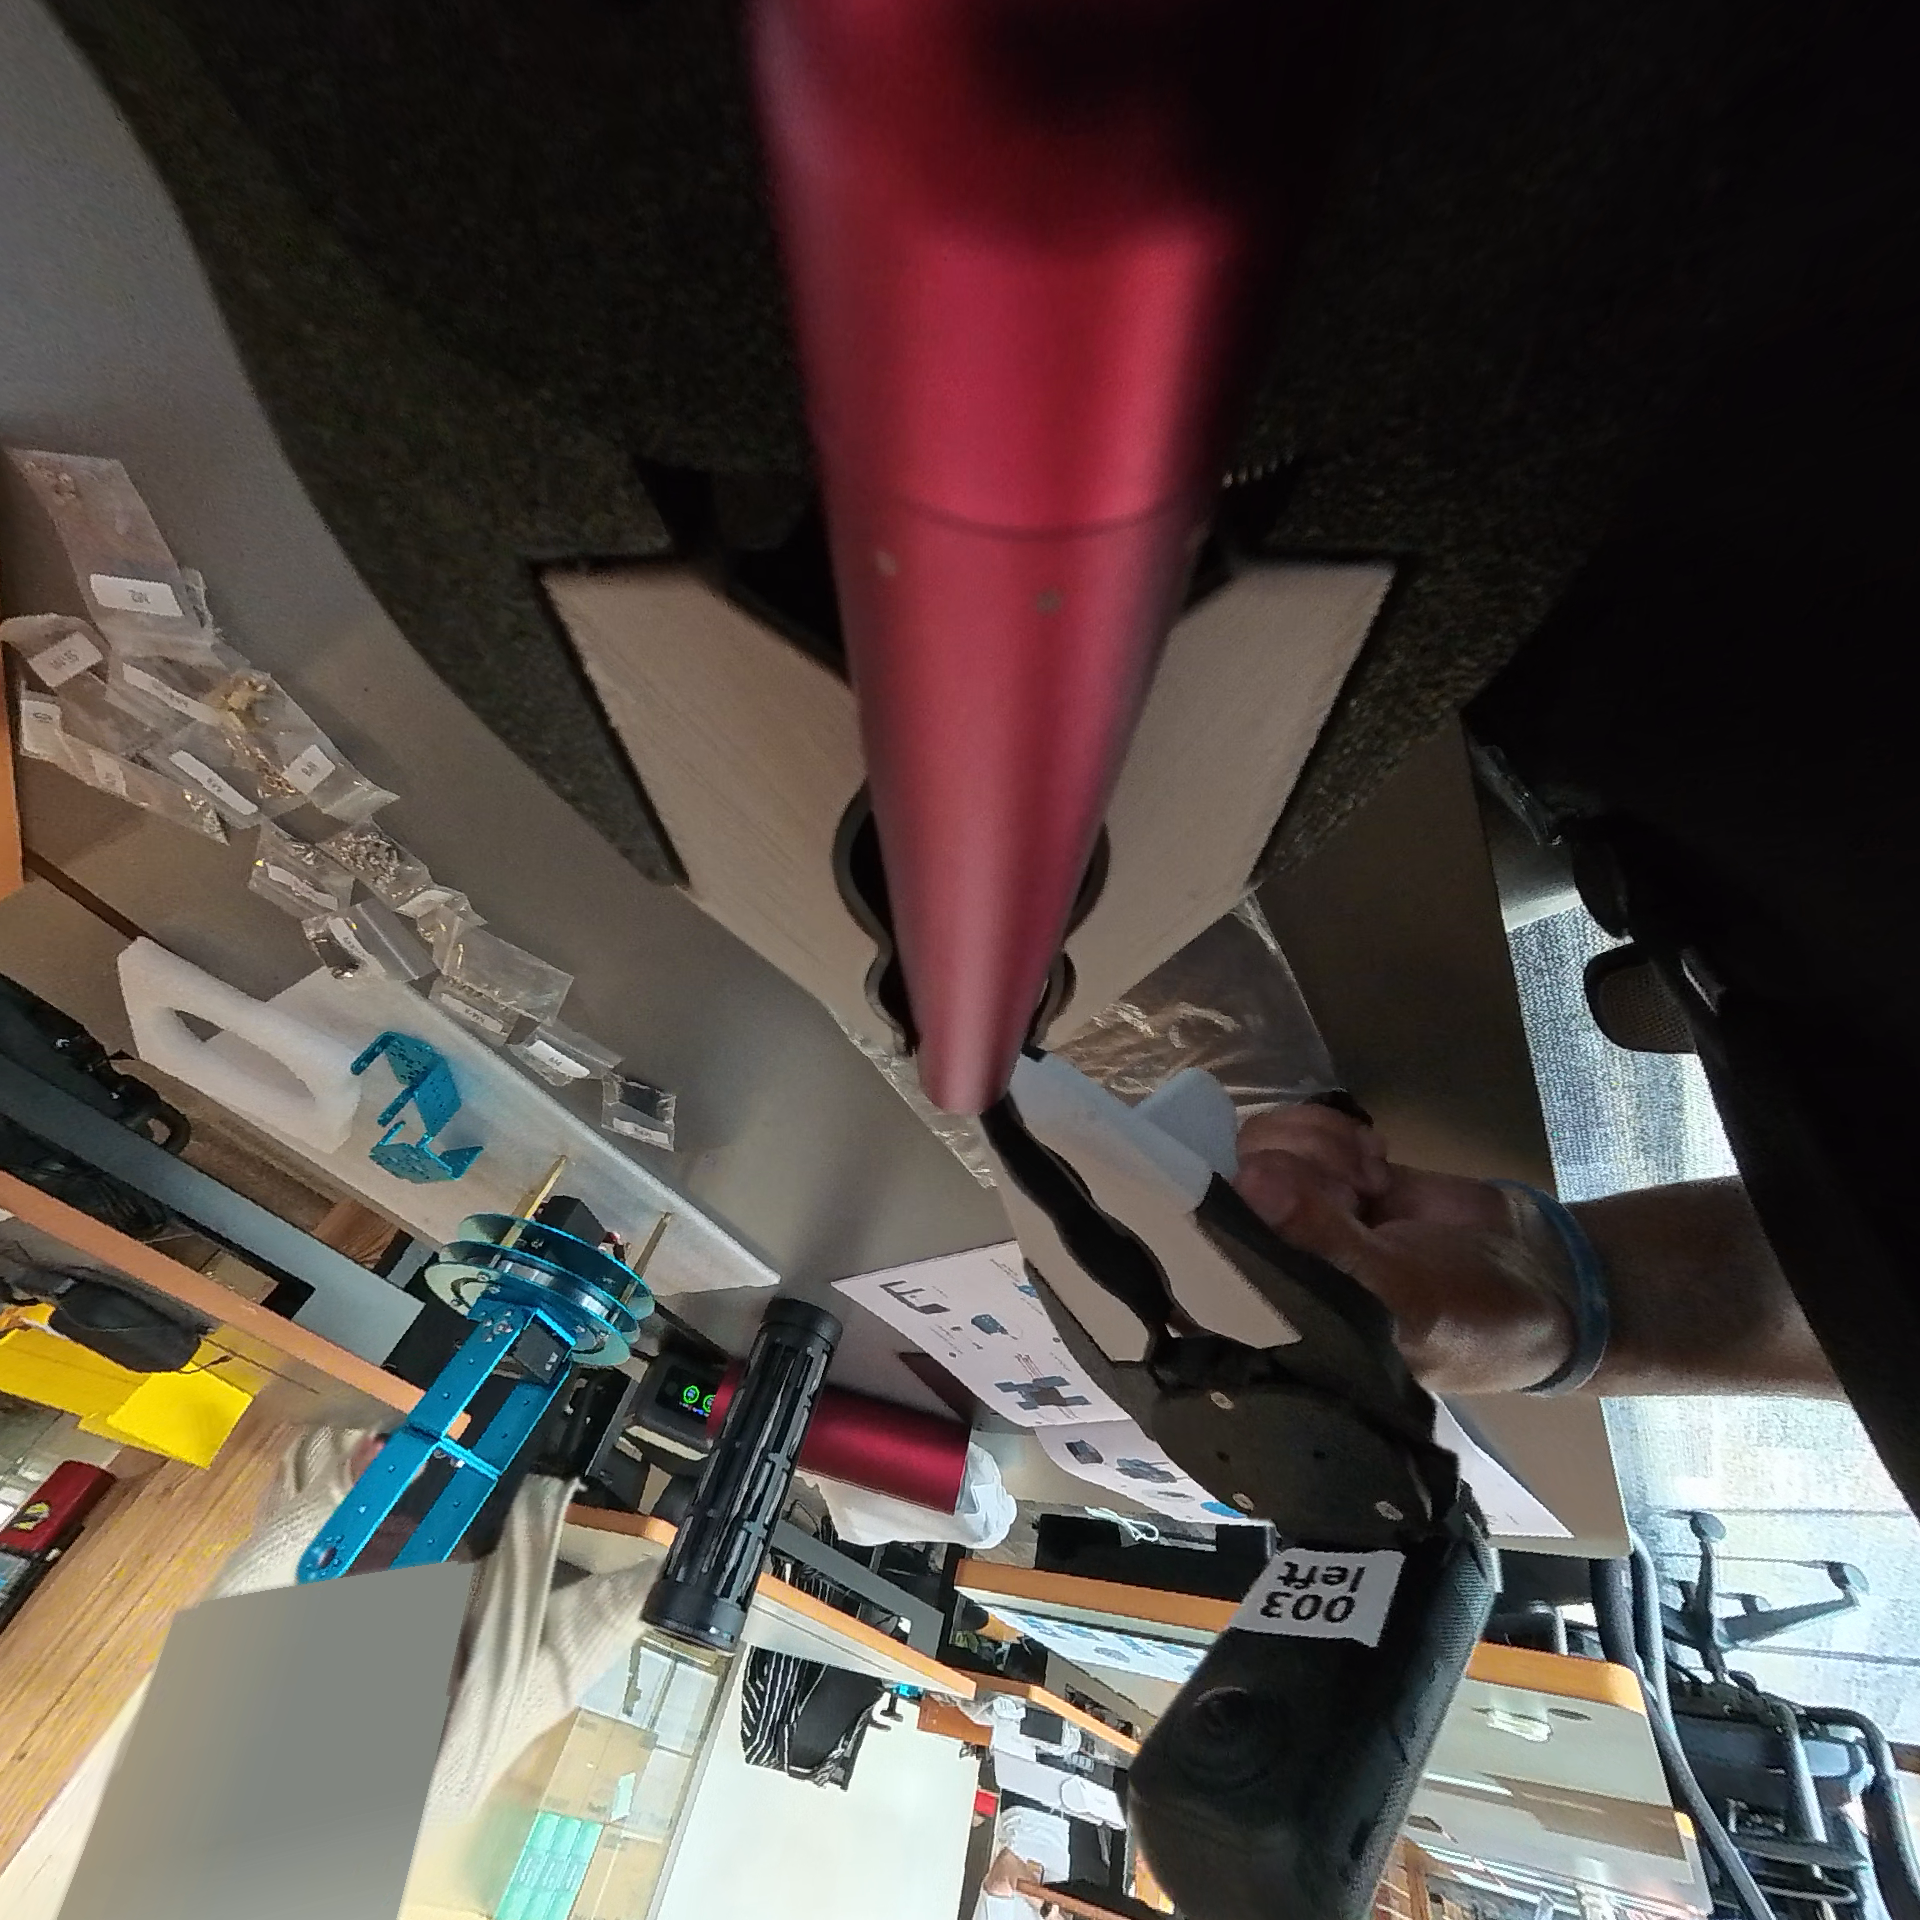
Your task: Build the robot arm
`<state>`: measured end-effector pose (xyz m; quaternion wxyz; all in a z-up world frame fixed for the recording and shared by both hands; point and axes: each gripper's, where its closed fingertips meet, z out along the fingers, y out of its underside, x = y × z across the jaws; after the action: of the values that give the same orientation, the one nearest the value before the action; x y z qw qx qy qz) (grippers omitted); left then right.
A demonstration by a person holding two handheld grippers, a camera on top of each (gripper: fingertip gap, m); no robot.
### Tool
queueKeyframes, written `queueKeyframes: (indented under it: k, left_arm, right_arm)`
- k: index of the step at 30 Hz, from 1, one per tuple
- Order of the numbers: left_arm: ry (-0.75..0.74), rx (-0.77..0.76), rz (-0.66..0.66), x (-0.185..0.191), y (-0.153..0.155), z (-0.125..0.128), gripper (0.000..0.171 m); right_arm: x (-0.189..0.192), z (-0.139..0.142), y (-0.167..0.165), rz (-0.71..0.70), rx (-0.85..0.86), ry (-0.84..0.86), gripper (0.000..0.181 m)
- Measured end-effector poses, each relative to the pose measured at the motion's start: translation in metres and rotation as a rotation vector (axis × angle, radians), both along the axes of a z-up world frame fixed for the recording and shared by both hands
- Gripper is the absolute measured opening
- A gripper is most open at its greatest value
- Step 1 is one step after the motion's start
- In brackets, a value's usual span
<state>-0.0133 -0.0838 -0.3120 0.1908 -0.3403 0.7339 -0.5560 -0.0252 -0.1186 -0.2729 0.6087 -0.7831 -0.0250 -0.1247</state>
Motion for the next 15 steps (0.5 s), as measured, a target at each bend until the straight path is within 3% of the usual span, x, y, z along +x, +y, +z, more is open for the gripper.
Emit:
queueKeyframes:
  k: [15]
  left_arm:
    - [0.004, -0.046, -0.008, 0.0004, -0.0012, 0.0053, 0.009]
  right_arm:
    - [0.0005, 0.0014, -0.0006, -0.004, 0.01, 0.008, 0.021]
